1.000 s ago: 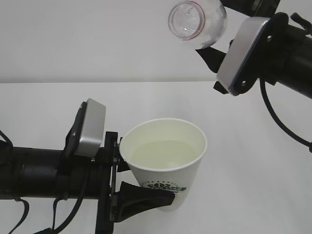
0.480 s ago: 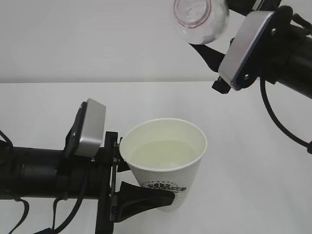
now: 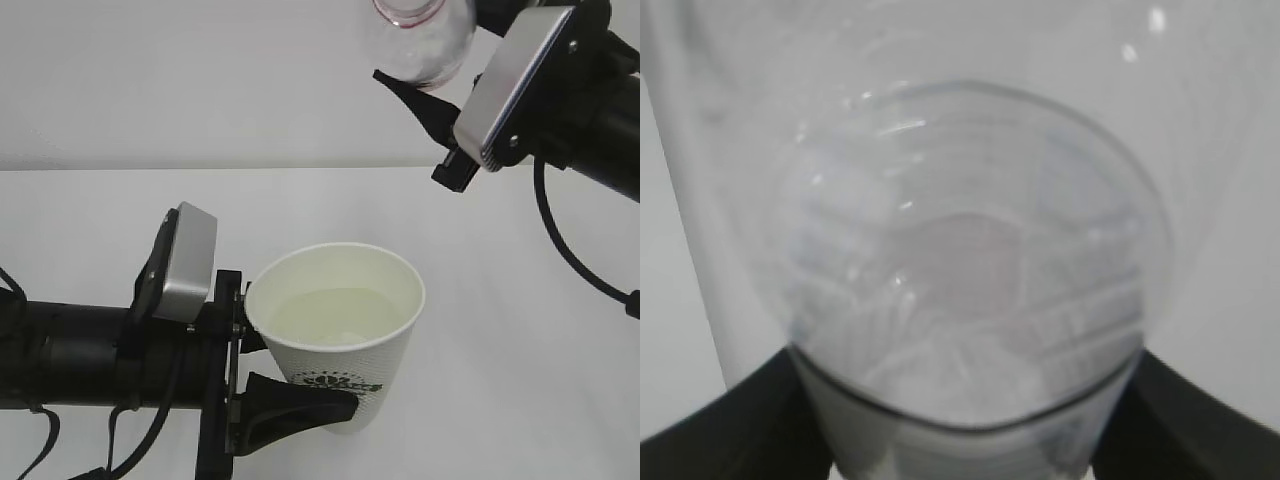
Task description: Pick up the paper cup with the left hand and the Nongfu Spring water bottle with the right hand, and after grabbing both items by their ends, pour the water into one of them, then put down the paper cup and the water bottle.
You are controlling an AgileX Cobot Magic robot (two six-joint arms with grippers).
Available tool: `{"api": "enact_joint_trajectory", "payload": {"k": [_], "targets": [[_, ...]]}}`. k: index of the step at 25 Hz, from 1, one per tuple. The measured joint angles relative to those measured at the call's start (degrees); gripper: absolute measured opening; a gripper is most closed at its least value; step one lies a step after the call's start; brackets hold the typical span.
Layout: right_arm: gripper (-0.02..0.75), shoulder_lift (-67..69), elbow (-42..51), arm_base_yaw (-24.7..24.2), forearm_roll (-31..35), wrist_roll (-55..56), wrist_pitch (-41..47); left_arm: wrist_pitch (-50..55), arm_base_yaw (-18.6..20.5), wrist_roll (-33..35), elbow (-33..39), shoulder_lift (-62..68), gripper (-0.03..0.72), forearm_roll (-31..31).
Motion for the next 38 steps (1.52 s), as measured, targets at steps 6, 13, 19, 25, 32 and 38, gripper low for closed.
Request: {"api": "enact_joint_trajectory", "payload": {"k": [6,13,19,25,32,38], "targets": [[0.494,0.0,0.0,0.0,0.0,3.3,0.0,0.0,0.0,0.0,0.0,0.0,0.459,0.0],[0.494,0.0,0.0,0.0,0.0,5.7,0.0,0.0,0.0,0.0,0.0,0.0,0.456,0.0],[0.494,0.0,0.0,0.0,0.0,9.2,0.0,0.0,0.0,0.0,0.0,0.0,0.454,0.0],[0.494,0.0,0.0,0.0,0.0,13.7,0.0,0.0,0.0,0.0,0.0,0.0,0.453,0.0],[0.494,0.0,0.0,0.0,0.0,18.2,0.0,0.0,0.0,0.0,0.0,0.0,0.453,0.0],[0.494,0.0,0.0,0.0,0.0,21.8,-0.1,0.0,0.0,0.0,0.0,0.0,0.453,0.0]]}}
